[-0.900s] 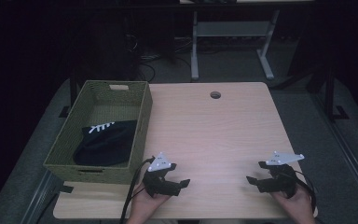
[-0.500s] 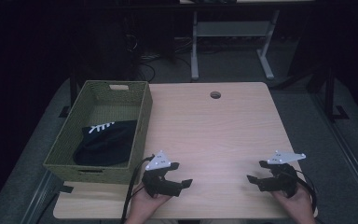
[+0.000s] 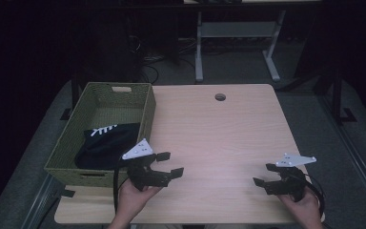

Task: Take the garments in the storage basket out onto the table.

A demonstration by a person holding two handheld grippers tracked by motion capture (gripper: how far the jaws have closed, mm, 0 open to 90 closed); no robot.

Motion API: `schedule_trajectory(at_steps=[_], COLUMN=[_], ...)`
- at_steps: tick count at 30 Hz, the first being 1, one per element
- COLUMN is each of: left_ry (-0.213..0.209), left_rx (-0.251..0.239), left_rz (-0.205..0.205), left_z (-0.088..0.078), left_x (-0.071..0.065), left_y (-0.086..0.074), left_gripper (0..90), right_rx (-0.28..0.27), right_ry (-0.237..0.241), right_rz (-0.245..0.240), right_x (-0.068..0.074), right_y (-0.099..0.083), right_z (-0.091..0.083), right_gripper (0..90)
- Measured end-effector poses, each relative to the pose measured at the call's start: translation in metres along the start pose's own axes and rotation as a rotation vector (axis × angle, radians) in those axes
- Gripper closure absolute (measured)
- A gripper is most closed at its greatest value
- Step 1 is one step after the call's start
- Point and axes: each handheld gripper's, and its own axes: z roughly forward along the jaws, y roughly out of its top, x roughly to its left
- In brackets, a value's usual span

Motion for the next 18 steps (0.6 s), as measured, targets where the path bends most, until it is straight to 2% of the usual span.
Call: schedule_trajectory(at_steps=[5,12,18], left_ry=[0.001,0.017,0.043], left_rx=[-0.038,-0.068,-0.07], left_rz=[-0.037,-0.07,-0.094], left_z=[-0.02,-0.04,-0.055], left_x=[0.013,0.028,0.043], left_y=[0.01,0.017,0.022], left_gripper=[18.8,19.0,19.3], right_rx=[0.002,0.005,0.005], right_ry=[0.006,0.001,-0.004], right_rz=[-0.001,-0.002,-0.005], right_x=[0.0,0.0,0.0], right_y=[0.0,0.0,0.0], right_z=[0.001,0.001,0.001], right_gripper=[21.8,21.5,21.4])
